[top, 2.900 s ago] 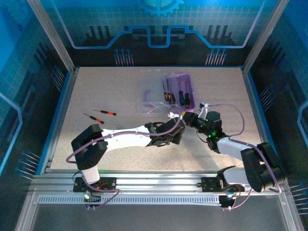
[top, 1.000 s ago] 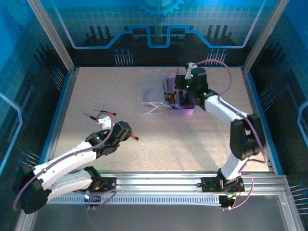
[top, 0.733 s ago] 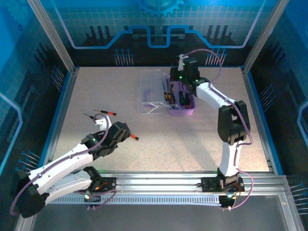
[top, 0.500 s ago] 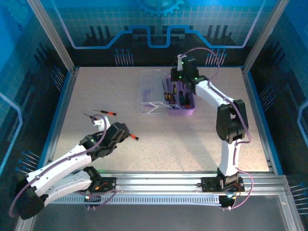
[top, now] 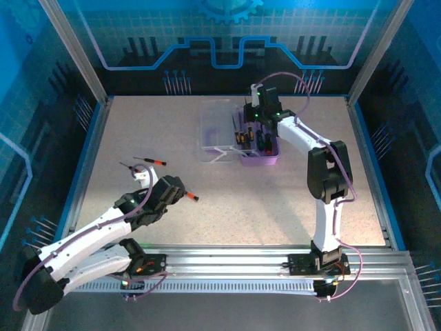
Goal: Pack the tool kit
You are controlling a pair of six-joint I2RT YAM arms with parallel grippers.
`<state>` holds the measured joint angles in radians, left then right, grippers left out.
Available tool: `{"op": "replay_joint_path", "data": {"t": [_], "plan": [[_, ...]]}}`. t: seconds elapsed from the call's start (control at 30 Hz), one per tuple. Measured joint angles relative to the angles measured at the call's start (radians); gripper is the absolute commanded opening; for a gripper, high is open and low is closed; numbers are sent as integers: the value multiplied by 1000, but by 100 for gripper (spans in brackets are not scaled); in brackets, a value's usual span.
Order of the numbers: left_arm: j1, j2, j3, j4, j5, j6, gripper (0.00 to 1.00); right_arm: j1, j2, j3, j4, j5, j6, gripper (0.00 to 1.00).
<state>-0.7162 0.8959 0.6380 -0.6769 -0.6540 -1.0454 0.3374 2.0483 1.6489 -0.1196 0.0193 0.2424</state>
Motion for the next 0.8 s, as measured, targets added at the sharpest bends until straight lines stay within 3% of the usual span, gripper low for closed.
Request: {"op": "replay_joint_path", "data": {"t": [0.3,0.6,0.8], "plan": [[0,1,0,3,0,0,99,0,8,-7,-4,11,35,5],[0,14,0,28,2,4,99,0,43,13,-75,26,63,25],[0,28,0,35,9,13,98,0,41,15,-102,26,69,28]]}}
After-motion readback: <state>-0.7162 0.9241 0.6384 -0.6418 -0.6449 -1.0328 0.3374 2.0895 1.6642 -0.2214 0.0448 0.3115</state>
